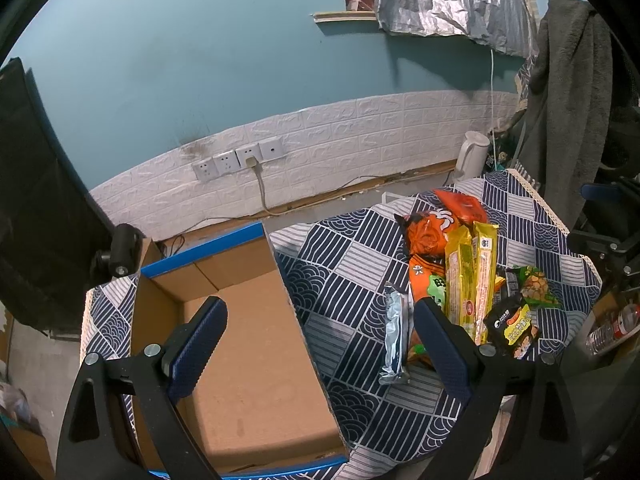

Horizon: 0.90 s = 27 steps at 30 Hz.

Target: Organize snacks

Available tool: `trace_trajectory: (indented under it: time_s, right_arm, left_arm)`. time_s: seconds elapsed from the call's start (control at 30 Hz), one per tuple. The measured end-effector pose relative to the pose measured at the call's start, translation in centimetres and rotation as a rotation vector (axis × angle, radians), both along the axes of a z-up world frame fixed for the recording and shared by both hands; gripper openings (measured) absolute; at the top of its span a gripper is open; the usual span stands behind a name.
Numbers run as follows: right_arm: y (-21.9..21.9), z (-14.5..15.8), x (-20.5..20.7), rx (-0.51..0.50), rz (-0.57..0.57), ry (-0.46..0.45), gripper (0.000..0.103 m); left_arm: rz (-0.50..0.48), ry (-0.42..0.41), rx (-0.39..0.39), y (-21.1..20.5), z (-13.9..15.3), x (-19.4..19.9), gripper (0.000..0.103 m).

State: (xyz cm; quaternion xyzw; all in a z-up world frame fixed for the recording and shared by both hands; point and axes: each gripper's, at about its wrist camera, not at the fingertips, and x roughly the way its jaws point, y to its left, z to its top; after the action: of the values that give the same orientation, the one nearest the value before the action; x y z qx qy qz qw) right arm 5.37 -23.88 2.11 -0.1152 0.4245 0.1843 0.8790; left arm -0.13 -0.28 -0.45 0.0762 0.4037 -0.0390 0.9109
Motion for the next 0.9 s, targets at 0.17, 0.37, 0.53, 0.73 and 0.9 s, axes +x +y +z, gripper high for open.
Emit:
trace_trajectory:
  time_s: [0.17, 0.37, 0.53, 0.73, 0.9]
  right_arm:
    - [-0.52, -0.23, 0.05, -0.002, -0.003, 0.001, 0.1]
    - [-0.34, -0.01, 0.21, -0.002, -0.001, 0.003, 0.1]
    - [-0.64, -0.47, 0.03, -0.008, -0.008, 0.006, 0.1]
    - [-0.69, -0.51, 0.04, -0.008, -0.011, 0.009, 0.1]
    - [-0.71, -0.48, 0.08, -0.008, -0.011, 0.011, 0.1]
  left_arm:
    - [0.004, 0.005, -0.006, 0.04, -0.17, -0.05, 0.096]
    - [0.004, 0.014, -0.009, -0.1, -0.31, -0.18, 0.096]
    - [0.003, 0.023, -0.014, -0.02, -0.2, 0.05, 0.096]
    - [0.001, 0.024, -0.014, -0.01, -0.29, 0.03, 0.096]
    - [0.001, 0.032, -0.015, 0.03, -0.41, 0.09, 0.096]
